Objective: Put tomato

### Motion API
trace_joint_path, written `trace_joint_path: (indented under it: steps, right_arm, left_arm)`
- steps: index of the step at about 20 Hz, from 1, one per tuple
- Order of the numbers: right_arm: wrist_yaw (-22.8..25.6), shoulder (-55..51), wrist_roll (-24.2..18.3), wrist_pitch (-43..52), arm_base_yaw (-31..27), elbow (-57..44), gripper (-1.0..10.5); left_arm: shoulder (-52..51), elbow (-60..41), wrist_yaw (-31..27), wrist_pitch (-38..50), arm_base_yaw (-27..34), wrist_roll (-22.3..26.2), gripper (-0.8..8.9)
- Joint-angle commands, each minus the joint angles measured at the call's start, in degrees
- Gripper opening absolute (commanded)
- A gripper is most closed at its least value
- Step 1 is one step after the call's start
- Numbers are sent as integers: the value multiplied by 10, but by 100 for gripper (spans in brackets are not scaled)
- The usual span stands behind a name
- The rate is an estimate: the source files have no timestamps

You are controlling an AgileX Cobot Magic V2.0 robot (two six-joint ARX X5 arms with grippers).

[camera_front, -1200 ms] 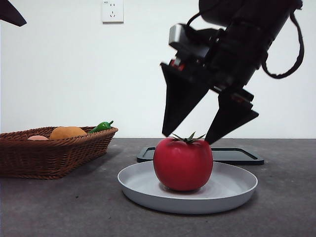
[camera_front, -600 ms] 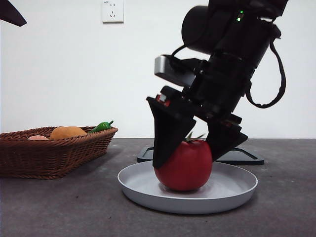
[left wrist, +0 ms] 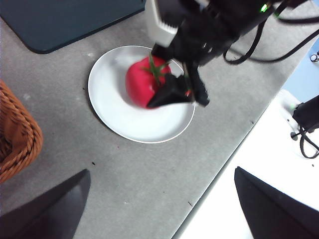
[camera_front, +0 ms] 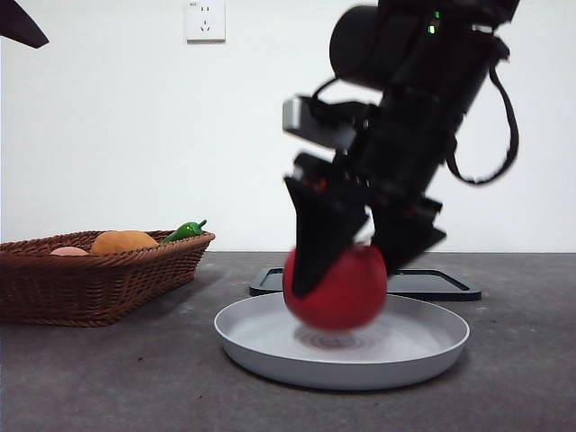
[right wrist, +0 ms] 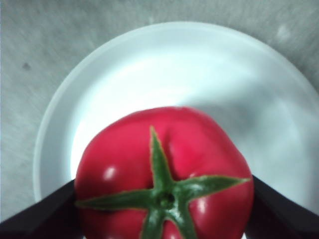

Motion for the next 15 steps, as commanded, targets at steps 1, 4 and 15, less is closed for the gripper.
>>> trace_joint_path:
  steps: [1, 4, 15]
  right_arm:
    - [7, -22, 0, -1, 2, 49, 184]
    - [36, -26, -6, -13, -14, 114, 181]
    - [47, 113, -27, 8, -137, 273, 181]
  left_arm:
    - [3, 10, 5, 6, -2, 5, 464]
    - [3, 10, 5, 6, -2, 5, 464]
    - [3, 10, 5, 6, -2, 5, 465]
